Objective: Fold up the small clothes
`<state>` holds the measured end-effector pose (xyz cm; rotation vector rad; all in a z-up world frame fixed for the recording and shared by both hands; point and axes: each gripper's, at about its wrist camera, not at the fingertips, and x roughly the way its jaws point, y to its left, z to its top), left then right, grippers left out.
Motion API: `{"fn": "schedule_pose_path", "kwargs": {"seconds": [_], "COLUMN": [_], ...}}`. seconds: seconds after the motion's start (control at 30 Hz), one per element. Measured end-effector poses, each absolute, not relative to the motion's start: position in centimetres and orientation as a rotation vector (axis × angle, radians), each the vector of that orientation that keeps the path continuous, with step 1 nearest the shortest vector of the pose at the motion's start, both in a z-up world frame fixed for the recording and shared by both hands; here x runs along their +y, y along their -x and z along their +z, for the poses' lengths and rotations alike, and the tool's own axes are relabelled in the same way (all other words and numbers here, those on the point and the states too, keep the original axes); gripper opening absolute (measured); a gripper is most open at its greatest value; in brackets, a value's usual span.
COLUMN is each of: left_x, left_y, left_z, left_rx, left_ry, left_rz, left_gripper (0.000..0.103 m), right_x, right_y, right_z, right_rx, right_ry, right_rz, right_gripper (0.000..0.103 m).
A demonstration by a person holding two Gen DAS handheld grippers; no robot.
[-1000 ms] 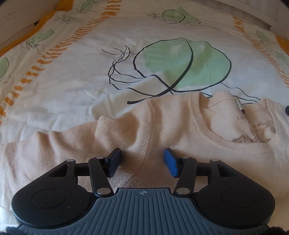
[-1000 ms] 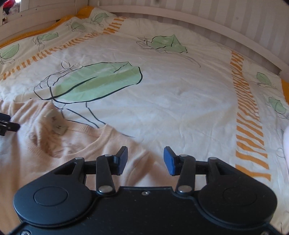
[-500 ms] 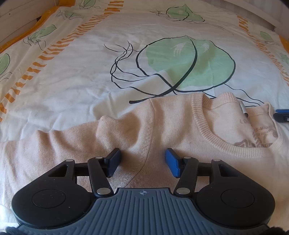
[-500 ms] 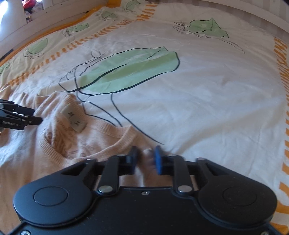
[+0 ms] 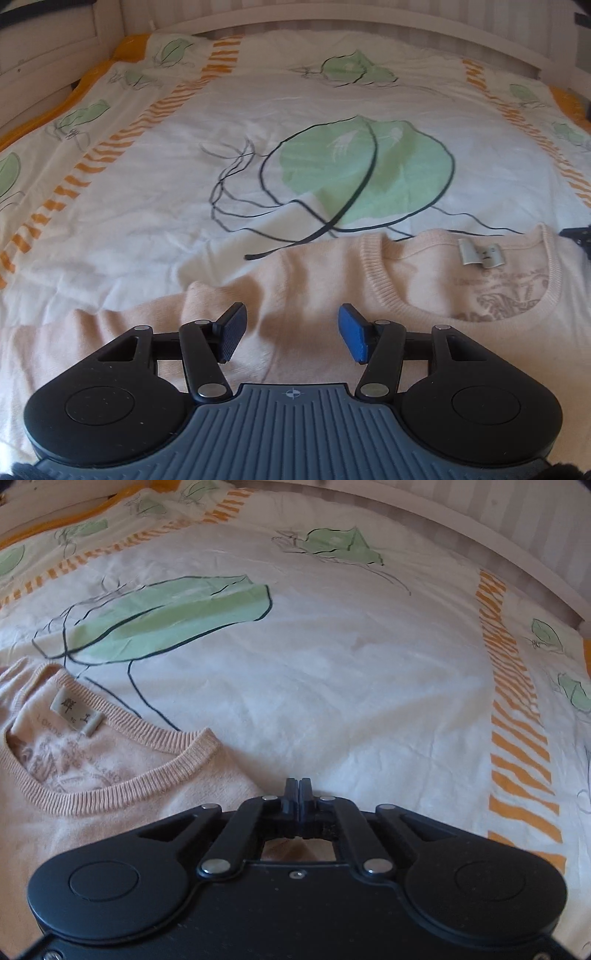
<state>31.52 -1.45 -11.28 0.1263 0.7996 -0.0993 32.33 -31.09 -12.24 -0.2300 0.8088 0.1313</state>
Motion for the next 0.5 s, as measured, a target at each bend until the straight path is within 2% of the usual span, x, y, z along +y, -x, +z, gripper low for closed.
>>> {"fn": "schedule_pose_path", "kwargs": {"seconds": [0.23, 0.27, 0.37, 0.5], "left_x": [-5.2, -6.0, -6.0, -3.9], "left_y": [-30.2, -30.3, -31.5, -32.0], "left_z": [-11.3, -11.8, -13.5, -12.7], "left_rx": [0.722, 0.724, 0.768, 0.814], "left_ry": [-0.252, -0.304, -0.345, -0.187], "left_rz": [-0.234, -0.229, -0.124, -0.134], "left_gripper": [0.054, 0.055, 0.057, 0.056], "right_x": [-31.5, -31.6, -32.4, -35.3], "right_y": [-29.4, -28.9, -27.1, -24.0], "right_z": [-9.3, -9.0, -8.6, -7.6], "right_rx": [0.709, 0.707, 0.723, 0.742], "right_ry": [0.123, 0.108, 0.061, -0.045], "right_rz": [0.053, 0.047, 0.025, -0.057], "right_gripper": [0.013, 0.016, 0.045, 0.049]}}
